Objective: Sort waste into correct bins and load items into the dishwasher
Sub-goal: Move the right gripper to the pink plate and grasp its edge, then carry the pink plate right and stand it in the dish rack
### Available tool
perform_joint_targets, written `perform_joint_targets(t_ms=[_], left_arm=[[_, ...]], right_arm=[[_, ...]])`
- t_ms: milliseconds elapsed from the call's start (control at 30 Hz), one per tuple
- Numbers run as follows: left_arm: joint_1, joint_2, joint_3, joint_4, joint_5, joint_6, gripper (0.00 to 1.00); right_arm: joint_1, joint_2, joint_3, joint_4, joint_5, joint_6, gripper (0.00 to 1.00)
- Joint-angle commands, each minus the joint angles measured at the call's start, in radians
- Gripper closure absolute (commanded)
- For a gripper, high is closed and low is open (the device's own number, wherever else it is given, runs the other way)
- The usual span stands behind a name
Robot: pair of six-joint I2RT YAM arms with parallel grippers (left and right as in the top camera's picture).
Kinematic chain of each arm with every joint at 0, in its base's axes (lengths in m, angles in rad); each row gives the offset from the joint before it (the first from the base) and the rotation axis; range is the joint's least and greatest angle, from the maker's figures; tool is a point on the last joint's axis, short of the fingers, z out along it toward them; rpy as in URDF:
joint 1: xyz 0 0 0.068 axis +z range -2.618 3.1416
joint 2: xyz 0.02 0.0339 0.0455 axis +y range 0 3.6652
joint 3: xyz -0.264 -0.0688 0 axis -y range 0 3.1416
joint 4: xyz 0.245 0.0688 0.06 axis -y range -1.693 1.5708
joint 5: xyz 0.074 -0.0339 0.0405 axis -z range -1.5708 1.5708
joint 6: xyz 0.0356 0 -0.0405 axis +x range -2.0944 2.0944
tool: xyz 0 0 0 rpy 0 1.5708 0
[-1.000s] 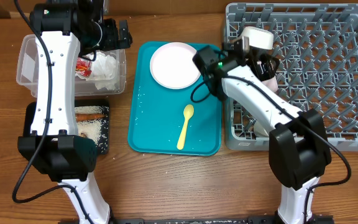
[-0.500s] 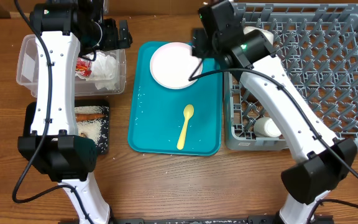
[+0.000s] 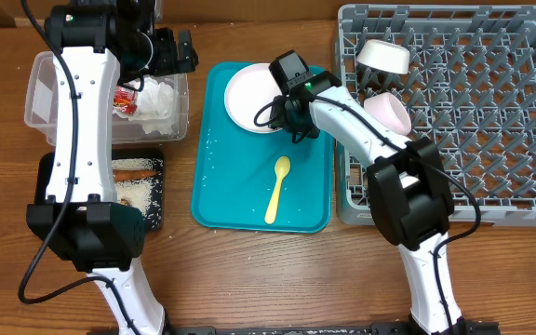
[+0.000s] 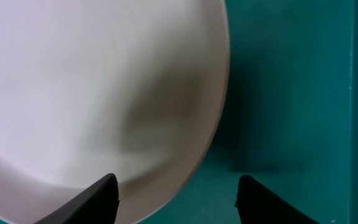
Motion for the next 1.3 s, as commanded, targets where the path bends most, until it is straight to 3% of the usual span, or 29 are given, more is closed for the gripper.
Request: perform_joint_targets(t_ms=[0,100,200,333,900,1000,1267], left_arm=[[-0.001,-0.004,0.016,0.001,0.001,-0.010,0.00],[-0.001,-0.004,0.016,0.001,0.001,-0.010,0.00],[-0.001,-0.004,0.016,0.001,0.001,-0.010,0.00],[-0.001,-0.004,0.016,0.001,0.001,-0.010,0.00],[-0.001,-0.004,0.016,0.001,0.001,-0.010,0.00],[-0.001,-0.004,0.016,0.001,0.001,-0.010,0.00],[-0.001,-0.004,0.016,0.001,0.001,-0.010,0.00]], right_arm=[[-0.003,0.006,0.010,0.009,0.019,0.042,0.40],[-0.004,0.010,-0.002,0.020,0.023,0.042,0.50],[-0.004,0.010,-0.003,0.018,0.031,0.042,0.67],[-0.003,0.010,-0.003,0.009,0.030,0.042,0.83],[-0.003,0.010,-0.102,-0.027,-0.012,0.042,0.84],[-0.005,0.007,-0.101,-0.033,-0.020,0.042,0.96],[-0.060,-0.066,-0.014,-0.075,-0.026,-0.038,0.96]])
